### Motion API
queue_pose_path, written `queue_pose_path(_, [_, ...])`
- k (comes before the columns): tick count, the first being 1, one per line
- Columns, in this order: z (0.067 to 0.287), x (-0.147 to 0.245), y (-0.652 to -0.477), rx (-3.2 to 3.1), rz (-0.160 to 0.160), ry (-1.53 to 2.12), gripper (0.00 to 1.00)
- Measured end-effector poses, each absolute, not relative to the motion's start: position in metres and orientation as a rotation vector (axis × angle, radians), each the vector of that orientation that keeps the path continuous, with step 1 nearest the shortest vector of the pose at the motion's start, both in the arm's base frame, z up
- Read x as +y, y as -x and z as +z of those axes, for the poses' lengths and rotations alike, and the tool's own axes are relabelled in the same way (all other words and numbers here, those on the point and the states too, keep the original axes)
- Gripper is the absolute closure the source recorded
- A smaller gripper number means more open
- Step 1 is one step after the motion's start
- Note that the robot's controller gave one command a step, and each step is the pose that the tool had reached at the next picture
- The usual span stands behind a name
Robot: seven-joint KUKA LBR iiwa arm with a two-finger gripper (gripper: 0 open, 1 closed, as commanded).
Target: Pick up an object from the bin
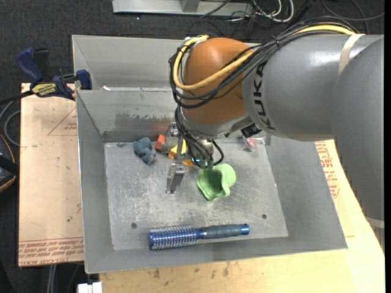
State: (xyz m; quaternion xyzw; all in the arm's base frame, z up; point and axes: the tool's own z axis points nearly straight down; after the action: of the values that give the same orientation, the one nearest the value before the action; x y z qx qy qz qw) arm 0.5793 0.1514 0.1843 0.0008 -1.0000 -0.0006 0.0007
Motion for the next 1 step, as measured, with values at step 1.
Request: queue_pose_path(1, [0.1421,0.1874,-0.4901,-3.128,-0.001,-0.171,0.0])
